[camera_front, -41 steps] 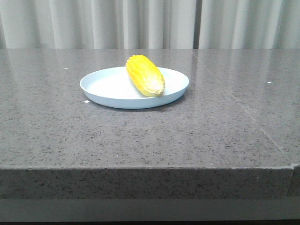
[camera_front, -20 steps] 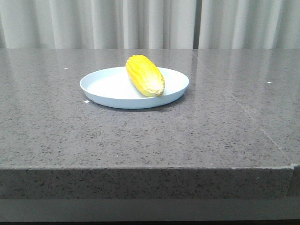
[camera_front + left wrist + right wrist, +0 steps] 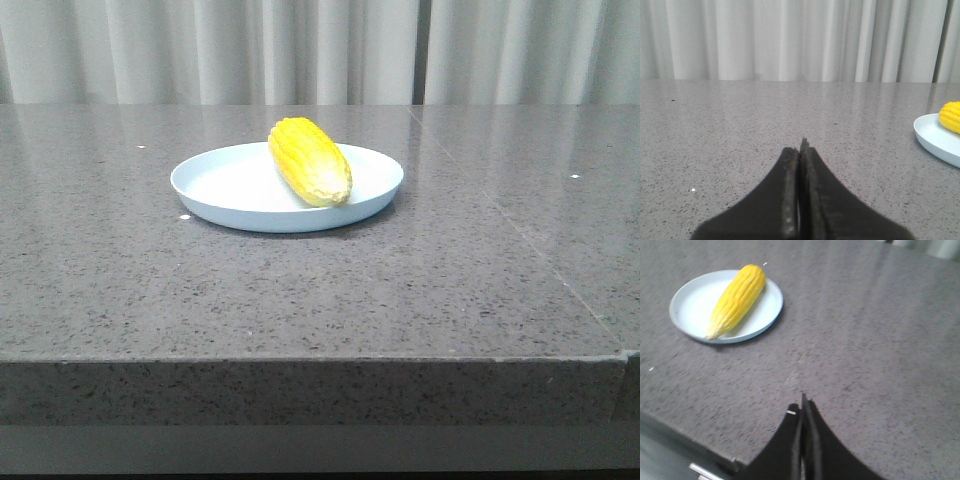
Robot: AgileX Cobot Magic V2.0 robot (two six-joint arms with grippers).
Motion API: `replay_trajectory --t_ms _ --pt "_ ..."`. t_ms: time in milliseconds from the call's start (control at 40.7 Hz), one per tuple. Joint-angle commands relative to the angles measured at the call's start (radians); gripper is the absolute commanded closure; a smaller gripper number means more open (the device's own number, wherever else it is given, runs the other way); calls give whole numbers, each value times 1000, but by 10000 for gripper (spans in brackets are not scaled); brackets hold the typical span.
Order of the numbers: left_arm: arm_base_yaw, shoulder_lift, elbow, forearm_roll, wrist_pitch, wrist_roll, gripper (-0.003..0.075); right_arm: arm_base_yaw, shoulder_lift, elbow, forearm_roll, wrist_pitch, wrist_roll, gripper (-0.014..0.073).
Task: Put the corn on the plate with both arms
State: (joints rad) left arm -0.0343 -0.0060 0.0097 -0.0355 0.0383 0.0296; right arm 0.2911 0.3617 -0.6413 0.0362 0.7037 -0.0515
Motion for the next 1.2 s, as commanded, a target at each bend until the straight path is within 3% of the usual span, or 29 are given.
replay_trajectory --t_ms 0,221,491,1179 --pt "3 -17 22 -9 -81 -11 741 -114 -82 107 14 -242 1 664" --pt "3 -17 22 -9 -81 -11 741 -262 -290 439 29 -613 1 664" --pt "3 -15 22 -9 -81 -11 741 -313 -390 640 35 -823 2 664" --pt "3 -15 22 -9 -81 -11 741 -320 -390 646 37 -809 69 664"
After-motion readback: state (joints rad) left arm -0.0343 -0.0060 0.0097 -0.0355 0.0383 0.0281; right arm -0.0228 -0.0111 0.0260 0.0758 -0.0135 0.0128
